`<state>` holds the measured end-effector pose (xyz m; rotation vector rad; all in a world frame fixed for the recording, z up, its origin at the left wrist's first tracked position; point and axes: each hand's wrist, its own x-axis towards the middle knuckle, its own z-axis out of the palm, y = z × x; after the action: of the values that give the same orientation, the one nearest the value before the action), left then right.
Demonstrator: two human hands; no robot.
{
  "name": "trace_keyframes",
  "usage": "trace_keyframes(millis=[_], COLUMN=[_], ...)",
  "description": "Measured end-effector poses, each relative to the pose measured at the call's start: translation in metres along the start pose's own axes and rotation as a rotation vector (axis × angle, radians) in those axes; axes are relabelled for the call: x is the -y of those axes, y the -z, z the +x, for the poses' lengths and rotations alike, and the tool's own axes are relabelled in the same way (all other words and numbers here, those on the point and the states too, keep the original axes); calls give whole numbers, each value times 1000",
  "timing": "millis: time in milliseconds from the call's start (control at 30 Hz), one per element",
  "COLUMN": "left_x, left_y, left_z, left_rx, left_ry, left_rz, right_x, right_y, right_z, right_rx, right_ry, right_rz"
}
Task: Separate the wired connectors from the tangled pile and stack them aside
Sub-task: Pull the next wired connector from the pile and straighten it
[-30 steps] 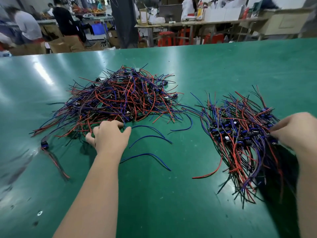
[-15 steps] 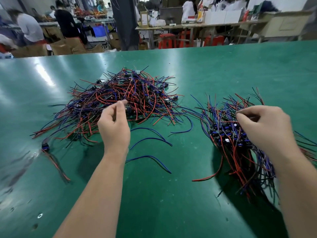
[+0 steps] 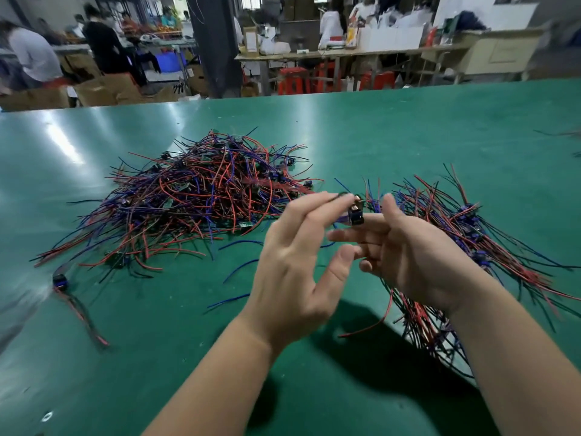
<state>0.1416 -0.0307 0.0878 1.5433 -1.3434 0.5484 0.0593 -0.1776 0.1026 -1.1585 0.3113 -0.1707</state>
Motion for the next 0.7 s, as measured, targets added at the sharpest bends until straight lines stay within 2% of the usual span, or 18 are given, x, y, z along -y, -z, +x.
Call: trace_keyframes(millis=[67, 167, 300, 433, 600, 700], left_x=[-6, -10, -9, -2, 8, 16], left_y=[-3, -5, -4, 0, -1, 4], left_z=[-2, -3, -5, -5, -3, -1], left_rx=[70, 167, 284, 445, 446, 278], left_ry=[-7, -2, 24, 177, 437, 668], left_rz=[-44, -54, 10, 121, 288, 307], right_x=[1, 5, 9, 10, 4, 0], right_y=[-1, -1, 5, 9, 3, -1], right_z=[0, 1, -1, -3, -2, -3], right_rx=[5, -99, -147, -104, -52, -28], right_ry=[35, 114, 140, 155, 204, 240], right_rz=[121, 262, 330, 309, 202, 180])
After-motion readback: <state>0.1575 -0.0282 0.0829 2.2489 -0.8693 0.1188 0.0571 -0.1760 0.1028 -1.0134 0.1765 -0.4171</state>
